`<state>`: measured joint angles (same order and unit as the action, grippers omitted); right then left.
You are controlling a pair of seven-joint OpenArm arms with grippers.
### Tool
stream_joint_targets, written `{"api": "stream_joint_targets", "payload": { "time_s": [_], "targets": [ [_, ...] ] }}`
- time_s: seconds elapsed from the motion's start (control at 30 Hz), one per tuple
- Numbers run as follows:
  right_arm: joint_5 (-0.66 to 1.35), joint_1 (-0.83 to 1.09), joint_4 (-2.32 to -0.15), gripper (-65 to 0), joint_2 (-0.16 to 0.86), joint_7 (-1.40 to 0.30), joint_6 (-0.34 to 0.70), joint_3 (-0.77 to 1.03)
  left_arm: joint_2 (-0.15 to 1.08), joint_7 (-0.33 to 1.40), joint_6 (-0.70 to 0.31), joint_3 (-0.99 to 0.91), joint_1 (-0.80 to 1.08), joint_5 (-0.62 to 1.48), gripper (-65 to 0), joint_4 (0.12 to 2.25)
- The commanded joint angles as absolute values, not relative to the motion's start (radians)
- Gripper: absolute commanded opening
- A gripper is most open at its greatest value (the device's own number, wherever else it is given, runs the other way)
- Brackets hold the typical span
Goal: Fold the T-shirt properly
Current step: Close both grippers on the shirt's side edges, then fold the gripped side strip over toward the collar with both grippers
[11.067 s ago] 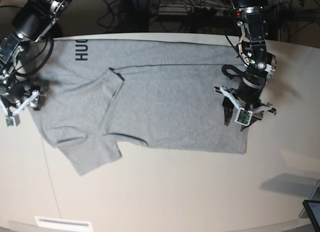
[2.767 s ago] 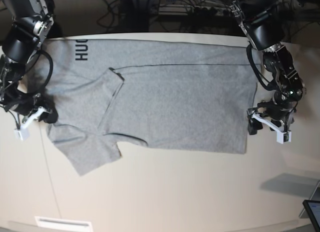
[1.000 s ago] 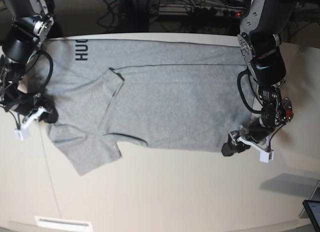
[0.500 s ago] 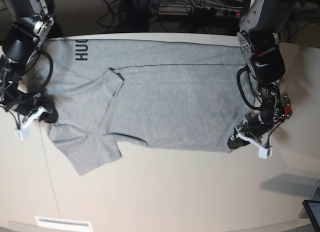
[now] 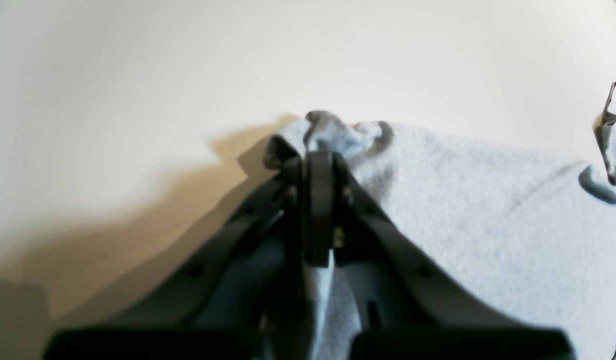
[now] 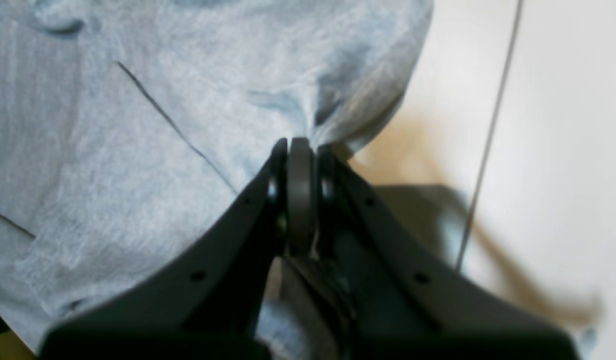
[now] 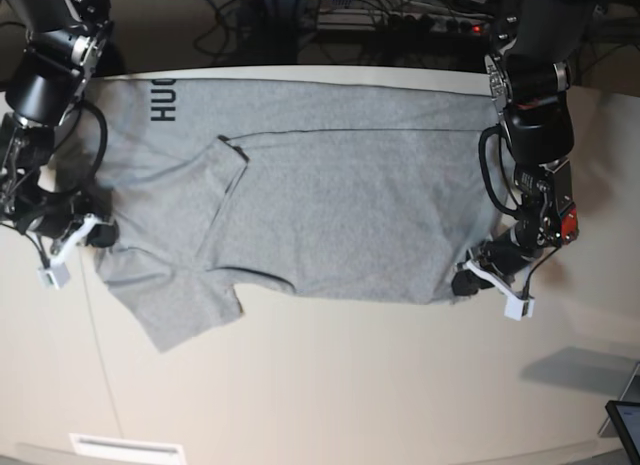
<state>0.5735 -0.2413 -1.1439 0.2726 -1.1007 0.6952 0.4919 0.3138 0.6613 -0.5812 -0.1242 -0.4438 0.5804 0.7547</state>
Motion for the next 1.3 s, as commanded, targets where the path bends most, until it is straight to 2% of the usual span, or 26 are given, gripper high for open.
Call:
{"api": "stream_joint_targets", "payload": {
  "time_s": [0.0, 0.43, 0.77, 1.27],
  "targets": [
    [0.596, -0.263, -1.181, -65.0, 0.292, -1.084, 0.698, 0.487, 0.337, 0.704, -0.562, -0.124, -0.450, 0.536, -65.0, 0.771],
    [0.595, -0.249, -1.285, -65.0, 0.292, -1.087, 0.698, 0.472, 0.354, 0.788, -0.562, -0.122, -0.325, 0.536, -65.0, 1.109],
    [0.595, -0.199, -1.368, -65.0, 0.320, -1.092, 0.698, 0.475, 0.387, 0.928, -0.562, -0.124, -0.274, 0.544, -65.0, 1.362],
    [0.599, -0.114, -1.524, -65.0, 0.338, -1.093, 0.698, 0.473, 0.390, 0.987, -0.564, -0.122, -0.137, 0.538, -65.0, 1.567]
  ]
}}
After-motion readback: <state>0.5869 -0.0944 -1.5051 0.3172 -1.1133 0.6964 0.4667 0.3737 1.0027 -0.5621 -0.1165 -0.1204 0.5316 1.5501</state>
